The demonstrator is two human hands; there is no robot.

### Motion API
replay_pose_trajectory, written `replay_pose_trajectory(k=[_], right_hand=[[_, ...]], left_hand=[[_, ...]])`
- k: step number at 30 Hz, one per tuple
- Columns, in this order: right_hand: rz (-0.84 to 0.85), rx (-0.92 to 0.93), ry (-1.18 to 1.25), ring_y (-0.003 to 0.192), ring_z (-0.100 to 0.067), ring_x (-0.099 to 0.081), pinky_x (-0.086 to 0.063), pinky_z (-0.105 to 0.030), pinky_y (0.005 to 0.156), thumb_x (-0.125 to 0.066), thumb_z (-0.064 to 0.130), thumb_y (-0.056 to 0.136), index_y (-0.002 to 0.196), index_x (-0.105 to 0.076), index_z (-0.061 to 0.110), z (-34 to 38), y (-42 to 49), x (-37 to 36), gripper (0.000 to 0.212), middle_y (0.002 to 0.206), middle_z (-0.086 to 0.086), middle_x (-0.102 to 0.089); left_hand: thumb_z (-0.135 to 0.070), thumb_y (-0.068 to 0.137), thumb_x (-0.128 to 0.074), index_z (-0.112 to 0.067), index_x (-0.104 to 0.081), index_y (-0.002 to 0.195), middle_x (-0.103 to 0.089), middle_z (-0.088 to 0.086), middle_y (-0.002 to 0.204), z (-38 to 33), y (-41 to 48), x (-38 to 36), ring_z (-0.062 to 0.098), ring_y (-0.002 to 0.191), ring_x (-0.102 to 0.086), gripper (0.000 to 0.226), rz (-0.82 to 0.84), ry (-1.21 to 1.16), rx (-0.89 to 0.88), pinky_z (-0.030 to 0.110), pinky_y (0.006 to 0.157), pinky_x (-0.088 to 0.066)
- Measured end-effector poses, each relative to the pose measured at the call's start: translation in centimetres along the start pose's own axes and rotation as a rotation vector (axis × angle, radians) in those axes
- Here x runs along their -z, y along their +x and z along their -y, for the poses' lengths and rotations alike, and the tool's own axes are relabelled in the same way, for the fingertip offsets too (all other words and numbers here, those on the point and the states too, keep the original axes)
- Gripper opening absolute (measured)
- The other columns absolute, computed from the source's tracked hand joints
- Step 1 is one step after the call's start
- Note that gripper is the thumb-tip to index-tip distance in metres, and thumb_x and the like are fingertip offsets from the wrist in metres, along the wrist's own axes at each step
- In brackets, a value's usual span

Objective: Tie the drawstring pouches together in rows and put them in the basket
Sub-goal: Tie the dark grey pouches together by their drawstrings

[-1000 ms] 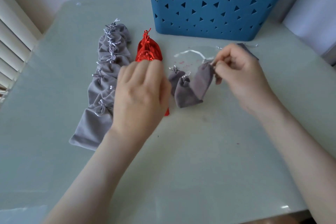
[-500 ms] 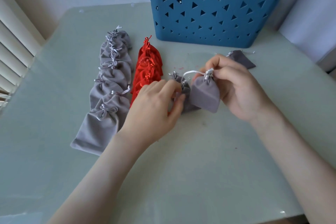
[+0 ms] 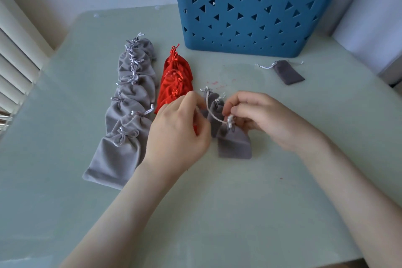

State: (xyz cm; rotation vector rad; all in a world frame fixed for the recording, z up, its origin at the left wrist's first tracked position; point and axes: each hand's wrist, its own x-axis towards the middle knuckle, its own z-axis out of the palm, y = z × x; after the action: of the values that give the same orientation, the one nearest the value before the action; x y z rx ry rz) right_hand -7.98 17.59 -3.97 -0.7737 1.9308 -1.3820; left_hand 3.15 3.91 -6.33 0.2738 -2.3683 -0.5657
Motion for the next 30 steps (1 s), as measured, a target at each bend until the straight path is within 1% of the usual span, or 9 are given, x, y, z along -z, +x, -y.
replay_pose_trajectory(k=[3, 8, 10, 12, 15, 18, 24, 28, 30], right_hand=[[-0.210, 0.118, -0.437, 0.066, -0.008, -0.053, -0.039, -0.014, 0.064, -0.052, 0.009, 0.088, 0.087, -0.063, 0.020, -0.6, 0.2, 0.1, 0.016, 0.074, 0.005, -0.064], [-0.452, 0.243, -0.643, 0.075, -0.004, -0.050, -0.035, -0.012, 0.069, -0.051, 0.010, 0.089, 0.099, -0.059, 0.012, -2.0, 1.3, 1.2, 0.012, 0.086, 0.004, -0.059], [-0.577, 0.231, -0.809, 0.102, -0.022, -0.050, -0.034, -0.026, 0.087, -0.052, 0.012, 0.089, 0.113, -0.055, 0.008, -2.9, 2.0, 2.3, 0.024, 0.109, -0.008, -0.057], [-0.657, 0.088, -0.925, 0.120, -0.034, -0.038, -0.029, -0.039, 0.097, -0.052, 0.016, 0.090, 0.130, -0.046, 0.009, -3.5, 2.5, 3.4, 0.042, 0.130, -0.015, -0.046], [-0.672, -0.101, -0.970, 0.131, -0.032, -0.027, -0.024, -0.043, 0.104, -0.049, 0.024, 0.091, 0.145, -0.027, 0.018, -4.6, 3.2, 5.0, 0.059, 0.148, -0.012, -0.027], [-0.615, -0.231, -0.942, 0.138, -0.030, -0.020, -0.018, -0.045, 0.109, -0.041, 0.029, 0.094, 0.150, -0.014, 0.021, -5.5, 4.2, 6.2, 0.063, 0.155, -0.010, -0.020], [-0.600, -0.245, -0.992, 0.132, -0.028, -0.027, -0.022, -0.042, 0.104, -0.036, 0.031, 0.095, 0.140, -0.035, 0.018, -5.7, 4.3, 6.4, 0.047, 0.143, -0.009, -0.037], [-0.603, -0.243, -1.002, 0.131, -0.028, -0.028, -0.022, -0.041, 0.104, -0.035, 0.032, 0.095, 0.139, -0.036, 0.018, -5.7, 4.3, 6.5, 0.046, 0.142, -0.008, -0.038], [-0.602, -0.246, -1.010, 0.132, -0.029, -0.028, -0.021, -0.042, 0.105, -0.035, 0.034, 0.096, 0.140, -0.035, 0.018, -5.8, 4.2, 6.5, 0.047, 0.143, -0.008, -0.037]], left_hand=[[-0.014, 0.082, -0.050, -0.009, -0.056, 0.082, -0.061, 0.006, 0.070, 0.3, 0.0, -0.4, 0.031, 0.063, -0.054, 0.008, -0.024, 0.059, 0.089, 0.032, 0.059, -0.032], [-0.023, 0.089, -0.041, -0.010, -0.056, 0.084, -0.060, 0.006, 0.073, 0.4, -0.2, -0.8, 0.033, 0.064, -0.054, 0.020, 0.011, 0.035, 0.040, 0.035, 0.059, -0.040], [-0.024, 0.090, -0.039, -0.011, -0.057, 0.084, -0.057, 0.005, 0.072, 0.2, -0.2, -1.0, 0.029, 0.063, -0.051, 0.024, 0.023, 0.016, -0.006, 0.034, 0.060, -0.039], [-0.024, 0.091, -0.040, -0.010, -0.059, 0.085, -0.055, 0.004, 0.072, 0.2, -0.3, -1.2, 0.024, 0.061, -0.047, 0.024, 0.028, 0.003, -0.034, 0.029, 0.060, -0.035], [-0.024, 0.092, -0.042, -0.011, -0.060, 0.088, -0.053, 0.003, 0.076, 0.3, -0.5, -1.5, 0.022, 0.063, -0.049, 0.024, 0.026, -0.004, -0.039, 0.031, 0.062, -0.040], [-0.019, 0.091, -0.046, -0.011, -0.062, 0.090, -0.054, 0.002, 0.081, 0.4, -0.2, -1.7, 0.020, 0.069, -0.052, 0.019, 0.023, -0.041, -0.032, 0.030, 0.064, -0.042], [-0.010, 0.088, -0.053, -0.012, -0.064, 0.087, -0.053, -0.005, 0.081, -1.7, 2.2, -1.9, 0.005, 0.068, -0.044, 0.011, 0.051, -0.114, 0.013, 0.009, 0.066, -0.037], [-0.012, 0.090, -0.055, -0.009, -0.063, 0.089, -0.059, 0.004, 0.083, -4.2, 4.5, -3.4, 0.021, 0.074, -0.056, 0.009, 0.177, -0.070, 0.002, 0.033, 0.073, -0.046], [-0.017, 0.091, -0.051, -0.009, -0.063, 0.094, -0.060, 0.007, 0.089, -5.1, 5.4, -4.6, 0.027, 0.081, -0.057, 0.015, 0.245, -0.039, 0.047, 0.038, 0.077, -0.046]])
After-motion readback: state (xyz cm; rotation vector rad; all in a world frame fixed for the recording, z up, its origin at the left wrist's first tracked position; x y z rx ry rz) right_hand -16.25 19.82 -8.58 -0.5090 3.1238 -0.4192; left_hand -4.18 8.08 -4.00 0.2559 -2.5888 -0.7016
